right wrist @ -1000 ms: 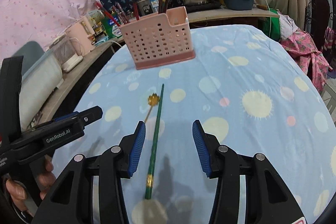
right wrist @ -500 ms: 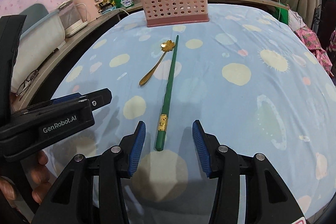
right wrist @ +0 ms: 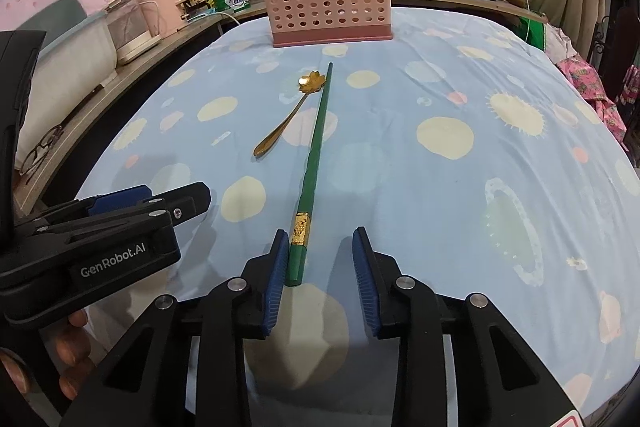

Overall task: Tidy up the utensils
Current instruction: 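Move both tools back down to the gold spoon and green chopstick, then grasp the green chopstick with the right tool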

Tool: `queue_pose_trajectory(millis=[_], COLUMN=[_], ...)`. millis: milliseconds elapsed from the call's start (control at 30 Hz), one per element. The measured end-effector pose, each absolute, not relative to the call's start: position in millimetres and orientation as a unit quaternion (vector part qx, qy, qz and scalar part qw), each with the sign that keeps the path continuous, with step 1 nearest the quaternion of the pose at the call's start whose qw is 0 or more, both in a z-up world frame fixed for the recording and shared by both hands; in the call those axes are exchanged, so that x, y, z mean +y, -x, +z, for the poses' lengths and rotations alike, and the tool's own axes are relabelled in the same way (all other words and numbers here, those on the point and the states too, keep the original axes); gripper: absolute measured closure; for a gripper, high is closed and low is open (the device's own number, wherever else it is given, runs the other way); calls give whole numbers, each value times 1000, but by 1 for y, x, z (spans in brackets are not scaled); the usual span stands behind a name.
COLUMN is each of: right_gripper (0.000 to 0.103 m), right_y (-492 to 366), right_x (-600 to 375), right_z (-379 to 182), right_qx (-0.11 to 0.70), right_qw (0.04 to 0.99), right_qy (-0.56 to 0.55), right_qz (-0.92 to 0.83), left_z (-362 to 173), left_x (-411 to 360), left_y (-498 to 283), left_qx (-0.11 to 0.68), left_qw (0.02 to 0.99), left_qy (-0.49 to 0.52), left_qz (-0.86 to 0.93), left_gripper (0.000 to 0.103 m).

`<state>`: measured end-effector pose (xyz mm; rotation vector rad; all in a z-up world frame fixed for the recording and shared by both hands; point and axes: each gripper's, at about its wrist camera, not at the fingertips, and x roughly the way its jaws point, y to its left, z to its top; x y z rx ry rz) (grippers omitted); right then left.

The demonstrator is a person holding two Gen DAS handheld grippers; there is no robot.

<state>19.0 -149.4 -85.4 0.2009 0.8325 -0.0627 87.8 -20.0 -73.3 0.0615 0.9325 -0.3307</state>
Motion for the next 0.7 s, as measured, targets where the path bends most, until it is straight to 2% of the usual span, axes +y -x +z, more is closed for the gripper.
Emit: queue_pose_trajectory(millis=[167, 233, 700], right_gripper=[84, 95, 96], right_y=[-18, -18, -16], right_x=[-152, -153, -173], right_z=[-86, -86, -84], right_qx=[403, 403, 394], right_qw=[910, 910, 910], right_qy=[-94, -94, -116], right_qz=[-37, -39, -61], left_z=[-74, -74, -71], left_x=[-22, -22, -41], left_y=[-88, -88, -108], left_qx=[447, 447, 450], left_qw=[880, 880, 877], left_qy=[-34, -34, -29], left_qz=[-159, -159, -167], left_gripper=[42, 41, 41])
